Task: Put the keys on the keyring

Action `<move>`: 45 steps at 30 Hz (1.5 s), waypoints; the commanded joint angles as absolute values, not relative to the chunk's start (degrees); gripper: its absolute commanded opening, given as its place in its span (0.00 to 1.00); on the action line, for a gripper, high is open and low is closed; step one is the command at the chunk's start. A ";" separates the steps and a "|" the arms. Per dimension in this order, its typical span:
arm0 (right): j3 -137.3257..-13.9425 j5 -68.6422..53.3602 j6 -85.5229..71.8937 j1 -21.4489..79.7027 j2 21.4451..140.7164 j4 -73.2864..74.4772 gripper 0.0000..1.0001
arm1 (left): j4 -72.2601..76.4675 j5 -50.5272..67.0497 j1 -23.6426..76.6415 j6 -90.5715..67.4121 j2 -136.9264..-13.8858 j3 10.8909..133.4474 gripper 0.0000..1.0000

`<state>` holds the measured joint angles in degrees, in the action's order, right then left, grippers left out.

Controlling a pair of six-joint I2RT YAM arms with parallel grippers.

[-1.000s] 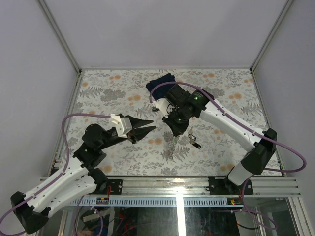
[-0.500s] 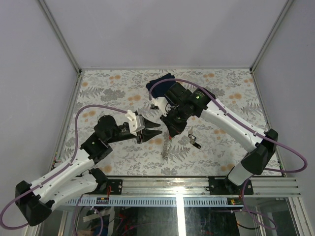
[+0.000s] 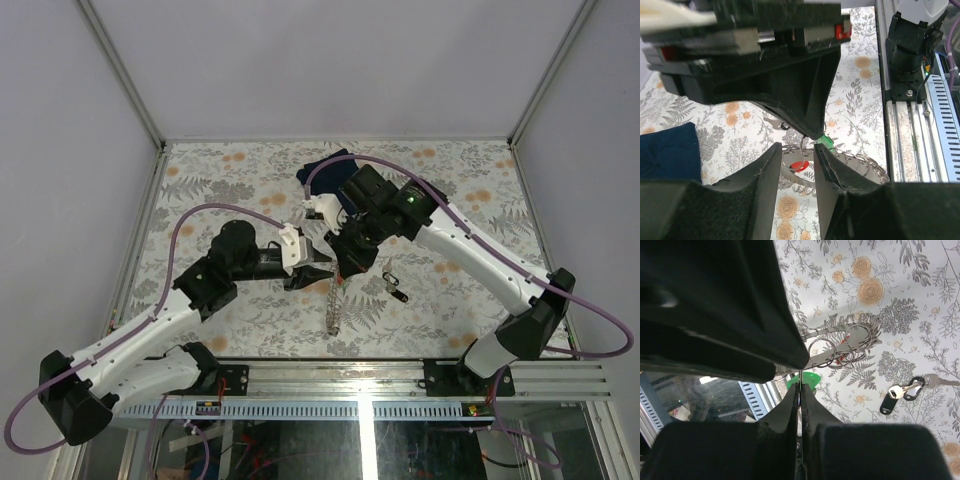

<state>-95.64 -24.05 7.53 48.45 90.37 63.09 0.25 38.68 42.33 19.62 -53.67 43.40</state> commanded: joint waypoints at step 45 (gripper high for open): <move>-94.66 -25.89 8.60 49.10 81.79 56.18 0.03 | -6.50 44.15 42.36 23.38 -59.87 50.19 0.00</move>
<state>-93.86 -26.33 8.40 48.60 86.30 59.90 -5.93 43.79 42.33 23.03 -60.16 48.84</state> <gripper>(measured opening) 0.018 0.019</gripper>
